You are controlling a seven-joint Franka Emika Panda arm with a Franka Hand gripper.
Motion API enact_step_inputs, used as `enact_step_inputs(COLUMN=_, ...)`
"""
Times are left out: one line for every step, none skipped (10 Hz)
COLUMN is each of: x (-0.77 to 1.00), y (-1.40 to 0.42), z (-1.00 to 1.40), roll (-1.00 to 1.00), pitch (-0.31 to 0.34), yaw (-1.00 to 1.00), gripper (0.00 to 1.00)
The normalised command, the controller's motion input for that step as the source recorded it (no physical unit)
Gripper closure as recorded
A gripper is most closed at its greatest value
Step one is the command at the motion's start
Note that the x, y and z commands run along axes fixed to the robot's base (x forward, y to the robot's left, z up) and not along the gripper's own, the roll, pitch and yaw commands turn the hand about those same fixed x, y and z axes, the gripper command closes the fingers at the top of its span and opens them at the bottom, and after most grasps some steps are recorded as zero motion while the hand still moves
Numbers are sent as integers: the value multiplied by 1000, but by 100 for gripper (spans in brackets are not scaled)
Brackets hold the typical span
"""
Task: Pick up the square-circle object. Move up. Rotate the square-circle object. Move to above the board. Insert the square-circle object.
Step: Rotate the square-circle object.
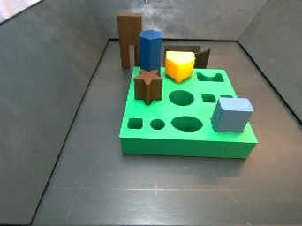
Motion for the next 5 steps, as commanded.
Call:
enact_step_inputs(x=23, y=4, z=-10, roll=0, pitch=39, yaw=1000, gripper=0)
enact_step_inputs(x=23, y=4, z=-9, roll=0, pitch=46, yaw=1000, gripper=0)
enact_step_inputs(x=24, y=4, z=-9, roll=0, pitch=59, yaw=1000, gripper=0)
enact_step_inputs(x=25, y=4, z=-8, roll=0, pitch=68, yaw=930, gripper=0)
enact_step_inputs(x=26, y=4, z=-7, roll=0, pitch=67, yaw=605, gripper=0)
